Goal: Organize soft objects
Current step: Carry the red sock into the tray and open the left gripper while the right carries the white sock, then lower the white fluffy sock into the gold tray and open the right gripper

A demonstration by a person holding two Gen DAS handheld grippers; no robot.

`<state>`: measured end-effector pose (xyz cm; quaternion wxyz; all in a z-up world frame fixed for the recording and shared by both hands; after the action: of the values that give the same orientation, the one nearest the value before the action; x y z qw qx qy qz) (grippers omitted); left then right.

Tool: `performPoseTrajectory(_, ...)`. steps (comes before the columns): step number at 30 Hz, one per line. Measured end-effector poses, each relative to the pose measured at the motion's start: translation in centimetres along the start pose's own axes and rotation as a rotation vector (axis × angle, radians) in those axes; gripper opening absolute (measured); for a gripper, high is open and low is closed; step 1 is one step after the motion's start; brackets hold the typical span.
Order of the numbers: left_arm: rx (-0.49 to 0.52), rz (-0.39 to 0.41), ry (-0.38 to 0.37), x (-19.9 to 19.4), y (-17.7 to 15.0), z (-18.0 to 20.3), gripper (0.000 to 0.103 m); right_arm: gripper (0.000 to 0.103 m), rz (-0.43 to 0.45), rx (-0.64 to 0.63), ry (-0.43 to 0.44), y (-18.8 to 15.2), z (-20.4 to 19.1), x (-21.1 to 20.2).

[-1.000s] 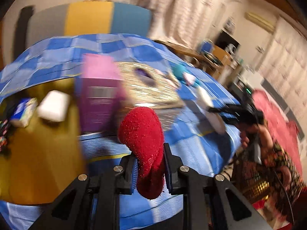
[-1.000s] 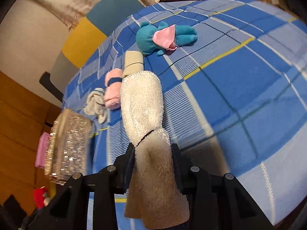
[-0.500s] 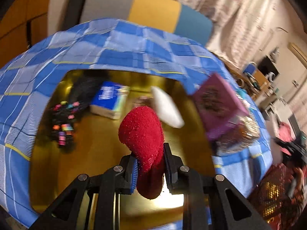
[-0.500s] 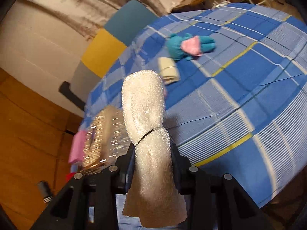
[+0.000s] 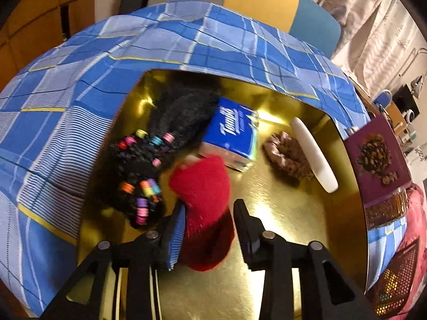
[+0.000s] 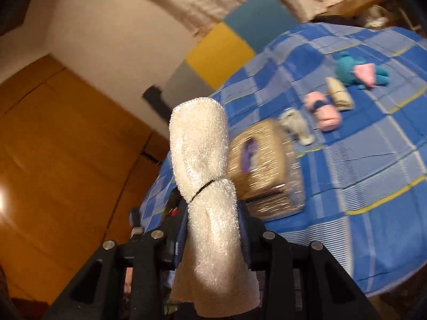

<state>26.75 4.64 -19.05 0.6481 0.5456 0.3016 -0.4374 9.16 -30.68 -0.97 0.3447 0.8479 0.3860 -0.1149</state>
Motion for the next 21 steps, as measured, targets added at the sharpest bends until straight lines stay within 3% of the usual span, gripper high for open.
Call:
performPoseTrajectory(3, -0.037, 0.018, -0.018, -0.8, 0.0, -0.8, 0.044, 0.034, -0.061, -0.037, 0.031, -1.4, -2.3, 2.7)
performPoseTrajectory(6, -0.1, 0.046, -0.092, -2.3, -0.3, -1.3, 0.044, 0.034, -0.14, -0.066, 0.047, -3.2, -4.2, 6.2)
performPoseTrajectory(11, -0.197, 0.198, -0.085, -6.3, -0.5, -3.3, 0.044, 0.034, -0.256, -0.102, 0.066, -5.6, -6.8, 12.1)
performPoseTrajectory(13, -0.217, 0.244, -0.056, -7.2, -0.2, -4.2, 0.044, 0.034, -0.295, -0.139, 0.046, -6.5, -7.8, 14.5)
performPoseTrajectory(16, -0.216, 0.237, -0.001, -7.4, 0.0, -5.1, 0.044, 0.034, -0.343, -0.206, 0.007, -7.5, -8.8, 18.3)
performPoseTrajectory(21, -0.256, 0.256, -0.023, -8.3, 0.1, -5.9, 0.044, 0.034, -0.435, -0.32, -0.121, -8.7, -8.7, 24.4)
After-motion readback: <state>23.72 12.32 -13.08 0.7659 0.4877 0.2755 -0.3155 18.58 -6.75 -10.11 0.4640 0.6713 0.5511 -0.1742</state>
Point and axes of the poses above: each gripper's, at about its wrist camera, not at the fingertips, and x roughly the way its jaws point, z to its right, y to its top, the point moved 10 cm from there along x, roughly the way its jaws point, and after that the axes turned 2 degrees about -z, right-handed, at the moved point
